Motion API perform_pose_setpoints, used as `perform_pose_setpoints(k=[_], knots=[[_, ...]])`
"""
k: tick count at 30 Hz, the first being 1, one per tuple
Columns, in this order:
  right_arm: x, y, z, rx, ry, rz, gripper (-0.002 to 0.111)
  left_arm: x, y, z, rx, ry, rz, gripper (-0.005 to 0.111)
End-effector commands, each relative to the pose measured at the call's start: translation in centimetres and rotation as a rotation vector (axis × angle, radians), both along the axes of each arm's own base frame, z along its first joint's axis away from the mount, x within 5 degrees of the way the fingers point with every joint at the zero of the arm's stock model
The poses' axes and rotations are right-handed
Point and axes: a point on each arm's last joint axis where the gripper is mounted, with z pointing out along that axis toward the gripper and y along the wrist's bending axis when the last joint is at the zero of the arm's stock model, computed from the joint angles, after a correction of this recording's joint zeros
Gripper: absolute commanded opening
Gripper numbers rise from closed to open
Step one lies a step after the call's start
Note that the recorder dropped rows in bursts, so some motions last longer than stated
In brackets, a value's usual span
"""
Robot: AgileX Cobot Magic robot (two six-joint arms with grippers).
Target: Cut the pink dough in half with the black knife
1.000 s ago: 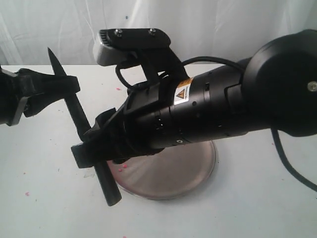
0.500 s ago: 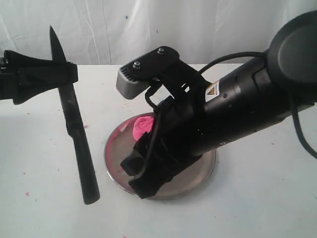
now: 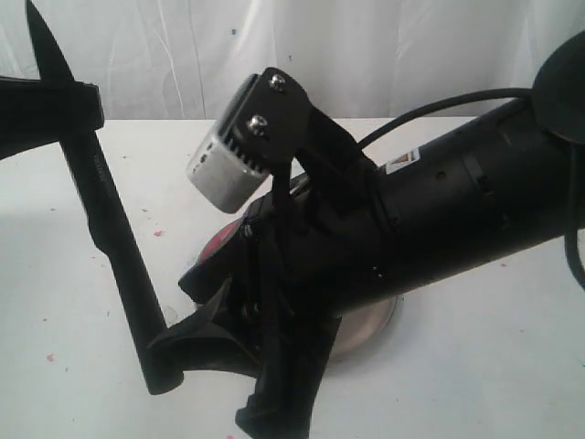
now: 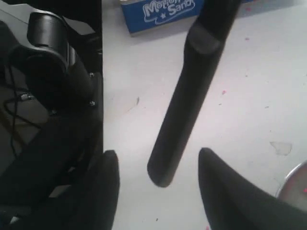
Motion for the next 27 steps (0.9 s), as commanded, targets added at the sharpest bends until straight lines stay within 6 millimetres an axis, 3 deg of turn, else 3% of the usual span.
perform_pose_setpoints(k=[1,9,17,27], knots=[[0.6,-0.1,-0.3,0.027,-0.047,-0.047,0.047,-0.5,-0.1,0.7,-0.047,-0.033,-0.051,0.000],[0.4,0.7,0.3,0.134,-0.030,-0.002,0.047,-0.5,-0.1,0.9,-0.069,-0.038,-0.046,0.000],[1.5,1.9,-1.5,0.127,0.029,-0.011,0.047,-0.6,-0.2,1.0,-0.081,-0.042,-0.060,0.000],[1.7,2.0,-1.8,0.123,0.028,-0.015,0.025,-0.6,-0.2,1.0,-0.075,-0.055,-0.059,0.000]])
